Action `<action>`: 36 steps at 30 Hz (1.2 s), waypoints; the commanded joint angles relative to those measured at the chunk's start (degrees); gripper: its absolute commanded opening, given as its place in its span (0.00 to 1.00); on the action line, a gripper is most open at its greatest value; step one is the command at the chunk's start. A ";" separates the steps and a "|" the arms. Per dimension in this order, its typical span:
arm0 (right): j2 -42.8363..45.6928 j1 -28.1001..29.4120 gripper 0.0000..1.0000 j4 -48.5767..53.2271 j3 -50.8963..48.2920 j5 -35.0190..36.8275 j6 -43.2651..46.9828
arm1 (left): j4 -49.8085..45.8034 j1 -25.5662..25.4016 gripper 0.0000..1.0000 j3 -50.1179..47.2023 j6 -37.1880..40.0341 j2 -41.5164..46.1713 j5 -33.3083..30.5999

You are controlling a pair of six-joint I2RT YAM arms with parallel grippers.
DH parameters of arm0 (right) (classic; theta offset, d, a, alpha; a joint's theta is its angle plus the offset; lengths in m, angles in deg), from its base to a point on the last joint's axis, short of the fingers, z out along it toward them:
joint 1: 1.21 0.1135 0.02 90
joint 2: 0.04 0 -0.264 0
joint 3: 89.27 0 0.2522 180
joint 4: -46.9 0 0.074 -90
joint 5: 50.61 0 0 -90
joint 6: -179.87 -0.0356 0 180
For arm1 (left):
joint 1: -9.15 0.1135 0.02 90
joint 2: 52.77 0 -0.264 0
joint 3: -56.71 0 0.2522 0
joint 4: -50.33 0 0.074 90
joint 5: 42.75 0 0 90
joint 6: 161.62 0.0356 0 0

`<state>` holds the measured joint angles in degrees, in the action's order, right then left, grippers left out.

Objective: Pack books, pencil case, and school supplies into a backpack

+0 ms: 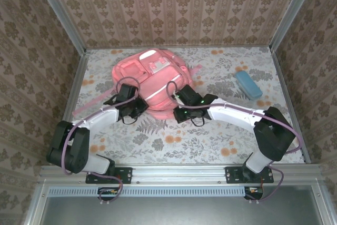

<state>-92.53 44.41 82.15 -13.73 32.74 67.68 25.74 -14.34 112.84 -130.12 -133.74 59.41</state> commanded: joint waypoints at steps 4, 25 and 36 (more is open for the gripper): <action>-4.82 6.50 0.00 -10.63 2.44 -8.86 -8.52 | -1.82 1.54 0.13 10.06 13.41 -6.26 6.25; -7.07 8.43 0.00 -13.50 2.86 -0.90 -15.07 | -2.88 1.98 0.51 3.96 3.02 1.66 5.18; -8.10 8.43 0.00 -12.02 4.42 -1.32 -14.06 | 5.81 -2.29 0.52 -4.45 -6.76 6.52 9.74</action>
<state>-100.09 52.30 70.18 -11.48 31.47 53.43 27.40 -16.35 109.16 -132.99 -127.53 67.72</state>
